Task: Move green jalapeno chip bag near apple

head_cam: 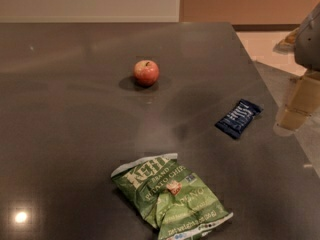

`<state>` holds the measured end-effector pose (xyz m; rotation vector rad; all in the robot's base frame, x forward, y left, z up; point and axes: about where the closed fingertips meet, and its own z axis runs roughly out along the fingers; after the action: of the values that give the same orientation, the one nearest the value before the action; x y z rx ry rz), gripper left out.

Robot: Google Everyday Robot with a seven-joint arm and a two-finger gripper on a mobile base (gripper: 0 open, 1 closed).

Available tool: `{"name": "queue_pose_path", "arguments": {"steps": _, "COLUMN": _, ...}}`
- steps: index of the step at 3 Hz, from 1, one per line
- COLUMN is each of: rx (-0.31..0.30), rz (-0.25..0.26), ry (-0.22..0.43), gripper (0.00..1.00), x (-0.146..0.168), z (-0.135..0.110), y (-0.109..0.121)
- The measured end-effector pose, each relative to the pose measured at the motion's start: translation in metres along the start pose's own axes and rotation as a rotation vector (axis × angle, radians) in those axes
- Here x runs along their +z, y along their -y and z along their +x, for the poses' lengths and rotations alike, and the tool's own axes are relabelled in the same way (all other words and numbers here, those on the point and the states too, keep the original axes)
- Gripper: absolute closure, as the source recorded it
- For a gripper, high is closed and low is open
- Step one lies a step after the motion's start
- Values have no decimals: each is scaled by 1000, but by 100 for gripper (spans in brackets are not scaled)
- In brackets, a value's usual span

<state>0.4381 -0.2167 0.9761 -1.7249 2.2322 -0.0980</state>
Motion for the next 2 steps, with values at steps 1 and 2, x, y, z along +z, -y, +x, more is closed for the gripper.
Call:
{"name": "queue_pose_path", "arguments": {"steps": 1, "rx": 0, "rz": 0, "ry": 0, "gripper": 0, "x": 0, "z": 0, "y": 0}}
{"name": "queue_pose_path", "arguments": {"steps": 2, "rx": -34, "rz": -40, "ry": 27, "gripper": 0, "x": 5, "z": -12, "y": -9}}
